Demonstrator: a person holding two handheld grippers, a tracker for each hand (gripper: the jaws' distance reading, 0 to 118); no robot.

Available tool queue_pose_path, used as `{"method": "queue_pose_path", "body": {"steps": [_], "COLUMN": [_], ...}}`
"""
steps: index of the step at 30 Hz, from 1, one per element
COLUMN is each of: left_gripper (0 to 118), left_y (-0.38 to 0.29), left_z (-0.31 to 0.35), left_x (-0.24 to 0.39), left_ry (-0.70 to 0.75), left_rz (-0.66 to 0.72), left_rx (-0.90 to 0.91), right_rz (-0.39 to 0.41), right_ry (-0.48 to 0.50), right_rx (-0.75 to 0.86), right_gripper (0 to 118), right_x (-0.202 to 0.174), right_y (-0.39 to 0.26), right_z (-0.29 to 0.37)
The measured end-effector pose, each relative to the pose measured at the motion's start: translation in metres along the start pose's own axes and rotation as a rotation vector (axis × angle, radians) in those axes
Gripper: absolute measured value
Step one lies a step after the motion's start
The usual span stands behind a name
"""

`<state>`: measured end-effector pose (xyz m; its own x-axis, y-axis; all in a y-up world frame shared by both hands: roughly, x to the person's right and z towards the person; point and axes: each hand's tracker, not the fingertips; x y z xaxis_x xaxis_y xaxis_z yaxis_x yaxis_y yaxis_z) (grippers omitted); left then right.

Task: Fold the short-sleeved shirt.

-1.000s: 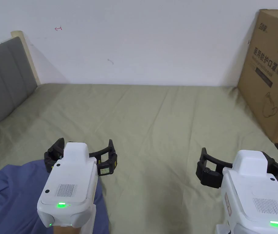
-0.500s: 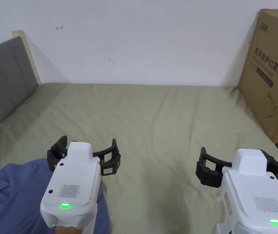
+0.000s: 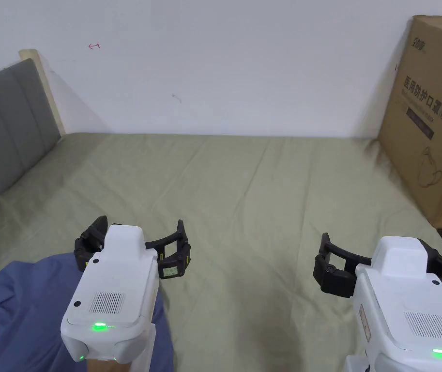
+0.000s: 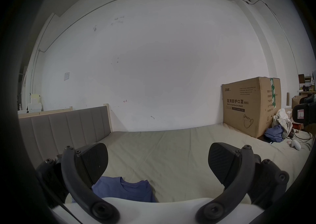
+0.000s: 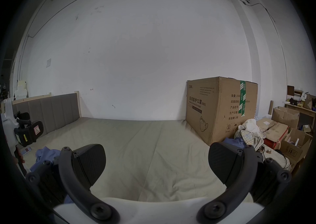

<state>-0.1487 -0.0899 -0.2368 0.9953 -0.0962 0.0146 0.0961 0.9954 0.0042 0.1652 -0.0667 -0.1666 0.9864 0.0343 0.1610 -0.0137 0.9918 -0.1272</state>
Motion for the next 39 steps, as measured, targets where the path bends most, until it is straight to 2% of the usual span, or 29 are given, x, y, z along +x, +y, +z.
{"method": "queue_pose_path", "body": {"steps": [2, 4, 5, 7, 9, 11, 12, 13, 15, 26, 31, 39], "left_gripper": [107, 81, 75, 72, 56, 33, 11, 3, 0, 0, 0, 0], "left_y": [0.0, 0.0, 0.001, 0.002, 0.002, 0.002, 0.002, 0.002, 0.002, 0.002, 0.002, -0.006], "left_z": [0.001, 0.002, 0.003, 0.002, 0.002, 0.002, 0.002, 0.002, 0.004, 0.008, 0.021, 0.066], "left_x": [0.0, 0.0, 0.0, 0.001, 0.001, 0.001, 0.002, 0.002, 0.0, -0.018, -0.06, -0.159], "left_ry": [0.001, -0.003, -0.004, -0.006, -0.011, -0.018, -0.015, -0.014, -0.039, 0.007, 0.112, 0.347], "left_rz": [-0.001, 0.001, 0.003, 0.012, 0.026, 0.037, 0.034, 0.032, 0.038, 0.009, 0.006, -0.027], "left_rx": [-0.006, 0.001, 0.003, -0.002, -0.007, -0.005, -0.008, -0.007, -0.007, -0.024, -0.026, -0.068], "right_rz": [0.007, 0.013, 0.017, 0.02, 0.023, 0.024, 0.024, 0.026, 0.023, 0.038, 0.035, 0.03], "right_ry": [-0.002, -0.004, -0.005, -0.007, -0.005, -0.006, 0.0, -0.004, 0.0, 0.043, 0.142, 0.359], "right_rx": [-0.002, 0.005, 0.005, 0.008, 0.009, 0.012, 0.01, 0.012, 0.008, 0.011, 0.022, 0.023], "right_gripper": [113, 103, 99, 96, 75, 51, 23, 0, 0, 0, 0, 0], "right_x": [0.0, -0.001, -0.001, -0.002, -0.002, -0.002, -0.002, -0.002, -0.003, -0.025, -0.06, -0.146], "right_y": [0.001, 0.001, 0.001, 0.002, 0.002, 0.002, 0.002, 0.003, 0.003, 0.006, 0.01, 0.012], "right_z": [0.0, 0.0, 0.0, 0.0, 0.0, 0.0, 0.0, 0.0, 0.001, -0.007, -0.018, -0.027]}}
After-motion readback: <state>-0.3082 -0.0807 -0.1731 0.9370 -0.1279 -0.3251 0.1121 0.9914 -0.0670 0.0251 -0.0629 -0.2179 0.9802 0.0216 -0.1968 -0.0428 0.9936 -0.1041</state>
